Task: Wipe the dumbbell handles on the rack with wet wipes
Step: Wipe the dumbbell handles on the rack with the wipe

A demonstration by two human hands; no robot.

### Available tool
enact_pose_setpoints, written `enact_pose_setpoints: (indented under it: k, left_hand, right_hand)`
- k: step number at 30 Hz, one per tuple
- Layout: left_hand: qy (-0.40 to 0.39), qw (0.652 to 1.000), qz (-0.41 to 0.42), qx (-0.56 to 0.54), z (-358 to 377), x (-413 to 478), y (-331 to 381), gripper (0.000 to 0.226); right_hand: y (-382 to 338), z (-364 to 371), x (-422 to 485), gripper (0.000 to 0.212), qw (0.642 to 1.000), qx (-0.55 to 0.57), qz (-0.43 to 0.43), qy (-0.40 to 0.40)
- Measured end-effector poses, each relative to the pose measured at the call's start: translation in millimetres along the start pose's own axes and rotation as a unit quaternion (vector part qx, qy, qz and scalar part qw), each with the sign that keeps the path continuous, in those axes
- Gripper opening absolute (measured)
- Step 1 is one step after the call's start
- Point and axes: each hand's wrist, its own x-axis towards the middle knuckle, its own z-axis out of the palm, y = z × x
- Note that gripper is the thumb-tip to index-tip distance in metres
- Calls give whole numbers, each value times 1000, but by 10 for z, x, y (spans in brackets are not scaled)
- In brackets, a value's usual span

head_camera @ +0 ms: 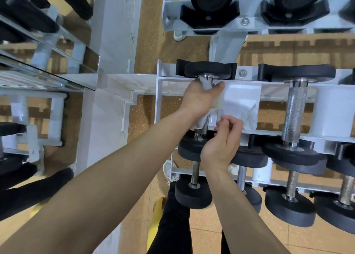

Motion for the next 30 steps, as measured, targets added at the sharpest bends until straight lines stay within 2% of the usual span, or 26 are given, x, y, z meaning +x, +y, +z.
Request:
enact_pose_setpoints:
  k: [5, 7, 9, 10, 11, 13, 14, 15, 18, 19, 21, 23, 24, 25, 27, 29, 30]
  left_hand:
    - [-17, 1000, 2, -26, -1, -93, -80, 33]
    - [-82, 996, 15, 36, -114, -212, -179, 21]
    - [-179, 976, 35, 117, -277, -292, -259, 12]
    - [-222, 960, 43, 163, -335, -307, -275, 16]
    - [-249, 942, 41, 221, -372, -320, -280, 31]
    - [-254, 909, 10, 329, -435, -415, -218, 73]
    - [-246, 899, 4, 362, -463, -453, -208, 80]
    - [-241, 894, 17, 378, -494, -484, -197, 73]
    - [-201, 879, 92, 424, -649, -555, -167, 14]
    - [-174, 883, 108, 423, -705, -598, -139, 9]
    - [-129, 929, 97, 334, -782, -703, -94, 17]
    - [-105, 979, 67, 163, -823, -844, -22, 16]
    - [-115, 990, 42, 71, -834, -900, 3, 16]
    - [-142, 990, 16, -19, -840, -947, 28, 19]
    - [-204, 962, -32, -176, -822, -975, 19, 35]
    - [-240, 939, -56, -239, -762, -978, -8, 49]
    - [-241, 935, -60, -253, -727, -989, -14, 52]
  right_hand:
    - [-18, -5, 3, 18, 1000, 1, 3, 0]
    - [-23, -19, 2, 19, 1000, 11, 5, -6]
    - [-30, -25, -8, 18, 1000, 18, -4, -9]
    - [-35, -27, -11, 17, 1000, 17, -9, -8]
    - [-32, -29, -9, 17, 1000, 17, -9, -5]
    - [-38, -20, -4, 17, 1000, 20, 6, -5]
    - [-49, -20, -1, 18, 1000, 16, 15, -7]
    - [-58, -28, 5, 21, 1000, 6, 21, -13]
    - [-105, -71, 23, 32, 996, -48, 31, -67]
    - [-133, -96, 31, 35, 993, -68, 32, -88]
    - [-195, -161, 59, 41, 987, -107, 28, -118]
    - [-293, -244, 94, 41, 987, -109, 25, -119]
    - [-352, -285, 117, 40, 987, -97, 25, -127]
    - [-421, -324, 137, 37, 986, -70, 29, -148]
    - [-571, -402, 189, 37, 970, 8, 77, -232]
    - [-756, -492, 267, 53, 929, 67, 169, -324]
    - [-838, -549, 305, 60, 908, 67, 184, -371]
